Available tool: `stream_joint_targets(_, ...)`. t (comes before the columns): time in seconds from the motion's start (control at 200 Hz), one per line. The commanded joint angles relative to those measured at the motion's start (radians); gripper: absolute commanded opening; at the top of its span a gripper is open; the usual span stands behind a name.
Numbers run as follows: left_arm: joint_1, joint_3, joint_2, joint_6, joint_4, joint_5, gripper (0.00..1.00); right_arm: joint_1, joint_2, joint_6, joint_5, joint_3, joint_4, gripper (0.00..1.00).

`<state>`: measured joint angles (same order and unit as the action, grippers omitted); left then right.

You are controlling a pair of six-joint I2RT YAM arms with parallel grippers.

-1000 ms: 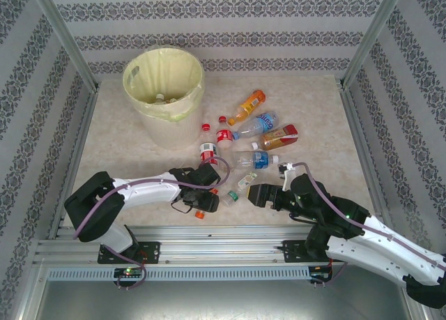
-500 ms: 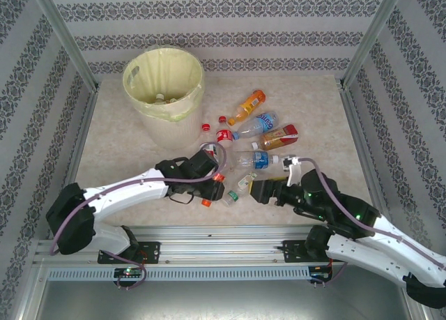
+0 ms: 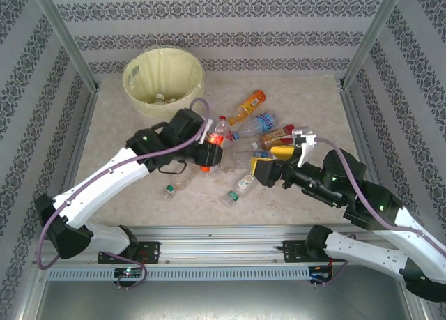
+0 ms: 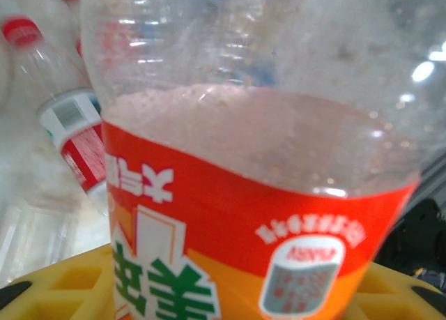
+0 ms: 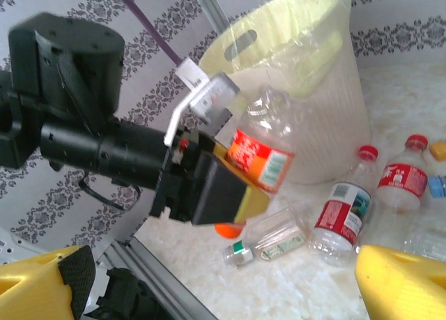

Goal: Put the plastic bottles in the bin

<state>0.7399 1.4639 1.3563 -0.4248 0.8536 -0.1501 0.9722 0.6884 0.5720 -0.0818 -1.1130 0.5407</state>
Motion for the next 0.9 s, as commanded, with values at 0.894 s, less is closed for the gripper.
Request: stream_joint_targets(0.894,-0.553,0.682,0.433,0.100,0.149,-0.059,0.52,-0.007,-0.006,-0.069,-0.177,-0.080,-0.013,0.95)
